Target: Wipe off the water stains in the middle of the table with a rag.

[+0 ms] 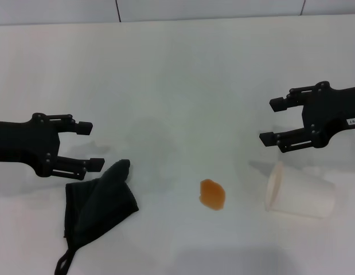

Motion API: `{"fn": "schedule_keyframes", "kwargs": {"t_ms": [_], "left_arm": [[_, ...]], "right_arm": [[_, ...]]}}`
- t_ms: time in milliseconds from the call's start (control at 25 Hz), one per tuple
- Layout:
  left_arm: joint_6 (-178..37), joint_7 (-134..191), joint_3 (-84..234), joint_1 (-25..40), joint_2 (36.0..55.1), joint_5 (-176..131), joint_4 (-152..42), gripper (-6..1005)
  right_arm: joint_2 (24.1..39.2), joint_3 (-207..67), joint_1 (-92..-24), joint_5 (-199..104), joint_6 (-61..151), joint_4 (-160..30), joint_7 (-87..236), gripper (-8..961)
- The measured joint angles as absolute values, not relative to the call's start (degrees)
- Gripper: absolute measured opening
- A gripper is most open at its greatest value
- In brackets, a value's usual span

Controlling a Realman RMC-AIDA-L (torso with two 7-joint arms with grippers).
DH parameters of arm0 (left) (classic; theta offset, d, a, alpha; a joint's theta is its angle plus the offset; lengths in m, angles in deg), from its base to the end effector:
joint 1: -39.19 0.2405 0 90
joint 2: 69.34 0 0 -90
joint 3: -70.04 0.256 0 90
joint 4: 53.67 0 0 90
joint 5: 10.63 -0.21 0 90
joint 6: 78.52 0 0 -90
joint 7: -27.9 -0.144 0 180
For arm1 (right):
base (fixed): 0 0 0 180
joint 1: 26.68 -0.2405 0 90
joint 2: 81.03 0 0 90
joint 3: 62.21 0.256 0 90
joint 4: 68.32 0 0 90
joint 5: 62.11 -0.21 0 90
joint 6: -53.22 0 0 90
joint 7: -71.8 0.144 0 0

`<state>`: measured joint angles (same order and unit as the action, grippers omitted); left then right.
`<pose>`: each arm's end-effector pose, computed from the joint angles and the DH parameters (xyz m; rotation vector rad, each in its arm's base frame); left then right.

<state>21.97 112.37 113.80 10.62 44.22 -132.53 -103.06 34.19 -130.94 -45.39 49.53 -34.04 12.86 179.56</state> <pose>-0.2704 0.3176 0.0516 -2.9280 -0.5014 -0.3950 0.1955 0.3203 0.0499 -2.8197 0.3911 0.2600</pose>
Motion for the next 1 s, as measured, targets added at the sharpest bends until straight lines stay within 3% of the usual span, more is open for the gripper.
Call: {"fn": "schedule_keyframes", "kwargs": {"t_ms": [1000], "left_arm": [[21.37, 111.69, 114.08, 11.23, 44.32, -132.89, -102.61, 886]], "right_arm": [[34.19, -131.16, -45.39, 49.33, -34.10, 12.08, 179.62, 767]]}}
